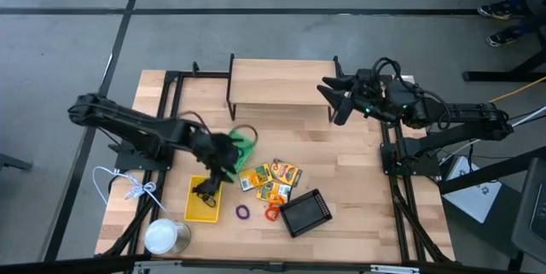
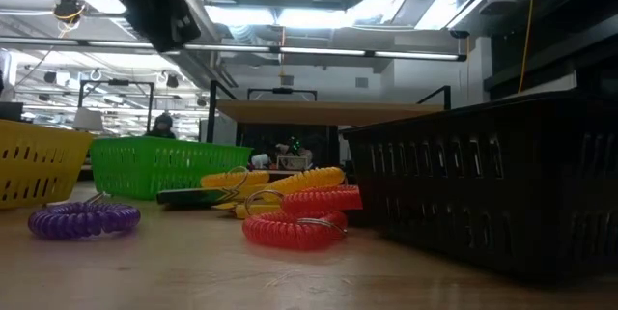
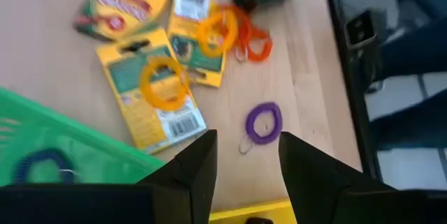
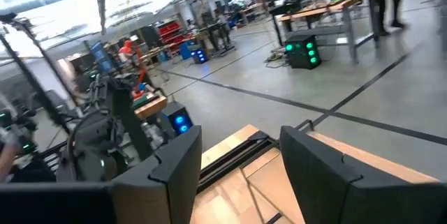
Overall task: Pick & Place Office Desk Supplies
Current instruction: Put the violet spring keychain into the green basket
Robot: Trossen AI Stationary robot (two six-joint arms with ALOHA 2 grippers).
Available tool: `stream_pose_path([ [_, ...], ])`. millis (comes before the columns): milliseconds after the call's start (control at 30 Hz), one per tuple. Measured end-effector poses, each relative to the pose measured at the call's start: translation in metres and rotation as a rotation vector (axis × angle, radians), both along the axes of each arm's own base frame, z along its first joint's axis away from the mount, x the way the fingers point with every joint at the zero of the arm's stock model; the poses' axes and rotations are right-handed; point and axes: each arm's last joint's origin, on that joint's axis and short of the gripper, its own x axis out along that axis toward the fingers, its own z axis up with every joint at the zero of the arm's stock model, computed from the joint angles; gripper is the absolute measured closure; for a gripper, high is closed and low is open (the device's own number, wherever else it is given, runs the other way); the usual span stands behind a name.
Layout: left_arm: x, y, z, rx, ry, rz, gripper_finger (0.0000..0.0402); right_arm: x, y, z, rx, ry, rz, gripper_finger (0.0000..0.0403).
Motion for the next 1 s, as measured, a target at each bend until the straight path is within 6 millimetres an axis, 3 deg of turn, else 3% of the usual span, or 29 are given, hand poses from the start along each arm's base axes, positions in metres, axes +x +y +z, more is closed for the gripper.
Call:
stream_pose_path([
  [367, 0.071, -0.063, -0.038, 0.071, 0.13, -0.058, 0.0258, 0.002, 0.005, -0.001, -0.001, 0.015, 0.189, 0.0206],
  [533, 0.094, -0.085, -0.051, 0.095, 0.155, -0.075, 0.0258, 0.002, 0.007, -0.003, -0.001, 0.03, 0.268, 0.0206],
  [767, 0.095, -0.1, -0.079, 0.175, 0.297, -0.141, 0.0258, 0.002, 0.009, -0.003, -0.003, 0.031, 0.327, 0.0206],
  [1000, 0.088, -0.102, -0.084, 0.216, 0.35, -0.169, 0.0258, 0.002, 0.009, -0.003, -0.003, 0.035, 0.332, 0.0206],
])
